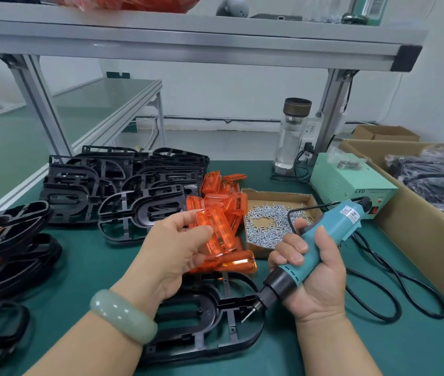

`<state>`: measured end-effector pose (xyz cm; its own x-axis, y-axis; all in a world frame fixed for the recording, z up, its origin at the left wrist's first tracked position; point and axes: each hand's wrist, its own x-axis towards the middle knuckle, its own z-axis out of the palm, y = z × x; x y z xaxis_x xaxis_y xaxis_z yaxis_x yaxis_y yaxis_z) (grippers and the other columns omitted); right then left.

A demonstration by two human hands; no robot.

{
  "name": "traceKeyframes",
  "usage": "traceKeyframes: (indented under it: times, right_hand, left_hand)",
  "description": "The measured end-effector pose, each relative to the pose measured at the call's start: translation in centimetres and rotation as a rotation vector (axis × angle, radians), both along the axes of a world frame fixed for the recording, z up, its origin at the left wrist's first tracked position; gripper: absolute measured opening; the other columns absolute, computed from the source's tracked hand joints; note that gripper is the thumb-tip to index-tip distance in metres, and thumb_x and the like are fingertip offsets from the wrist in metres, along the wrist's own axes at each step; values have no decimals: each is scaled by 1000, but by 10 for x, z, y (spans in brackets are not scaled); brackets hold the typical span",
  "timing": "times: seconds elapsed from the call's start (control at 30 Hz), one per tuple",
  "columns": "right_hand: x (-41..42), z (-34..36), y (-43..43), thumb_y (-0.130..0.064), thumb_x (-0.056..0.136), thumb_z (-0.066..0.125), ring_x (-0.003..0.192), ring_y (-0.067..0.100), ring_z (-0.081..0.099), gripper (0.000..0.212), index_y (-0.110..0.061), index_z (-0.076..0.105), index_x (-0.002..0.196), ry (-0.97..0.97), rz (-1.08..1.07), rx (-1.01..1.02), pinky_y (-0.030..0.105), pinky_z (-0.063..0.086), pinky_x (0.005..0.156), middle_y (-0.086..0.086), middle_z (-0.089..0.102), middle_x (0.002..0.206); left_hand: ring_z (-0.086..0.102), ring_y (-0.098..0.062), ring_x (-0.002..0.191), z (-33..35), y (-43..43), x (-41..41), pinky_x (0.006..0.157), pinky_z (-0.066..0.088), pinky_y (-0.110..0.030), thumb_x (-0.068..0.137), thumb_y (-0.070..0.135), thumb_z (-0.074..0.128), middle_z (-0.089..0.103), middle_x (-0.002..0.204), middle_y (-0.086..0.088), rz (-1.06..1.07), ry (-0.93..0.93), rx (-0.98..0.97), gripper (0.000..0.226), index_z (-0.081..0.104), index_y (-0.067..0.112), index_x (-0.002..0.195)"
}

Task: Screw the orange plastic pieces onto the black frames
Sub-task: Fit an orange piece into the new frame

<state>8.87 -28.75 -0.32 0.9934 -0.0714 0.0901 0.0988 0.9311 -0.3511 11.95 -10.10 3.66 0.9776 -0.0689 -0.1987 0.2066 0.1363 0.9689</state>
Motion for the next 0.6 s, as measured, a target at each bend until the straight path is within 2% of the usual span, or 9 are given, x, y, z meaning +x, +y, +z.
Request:
traceKeyframes:
  times: [0.1,0.17,0.23,0.4,0.6]
  right_hand:
    - [-1,1,1,-27,54,91,42,5,43,48,-17,60,89,7,-1,-16,20,44,47,-7,43,57]
    - [-2,0,1,-32,76,70,43,3,43,23,-19,57,91,19,-21,-37,19,44,47,-9,43,57]
    - [-3,0,1,-35,85,51,43,2,42,17,-20,57,91,29,-44,-42,18,43,47,-10,42,57]
    - [-5,2,3,-36,86,47,42,2,41,19,-20,57,89,46,-57,-40,17,42,47,-10,41,56]
    - [-6,2,4,-36,85,48,42,2,41,18,-20,56,89,52,-54,-41,17,42,47,-10,41,56]
  left_hand:
    - [60,-8,52,1,4,-9,44,45,-18,85,6,64,71,76,-6,7,6,-31,20,64,13,104]
    - [60,-8,54,1,6,-14,46,45,-19,85,7,64,71,76,-6,7,-2,-36,20,64,15,104]
    - [60,-9,55,1,8,-19,48,45,-21,84,7,65,71,78,-6,9,-13,-49,24,64,19,106]
    - [59,-10,54,3,9,-29,50,47,-22,83,2,63,65,74,-6,13,-80,-77,40,63,34,108]
    - [57,-12,54,6,12,-39,48,48,-20,84,-1,62,57,72,-10,58,-204,-27,35,65,26,106]
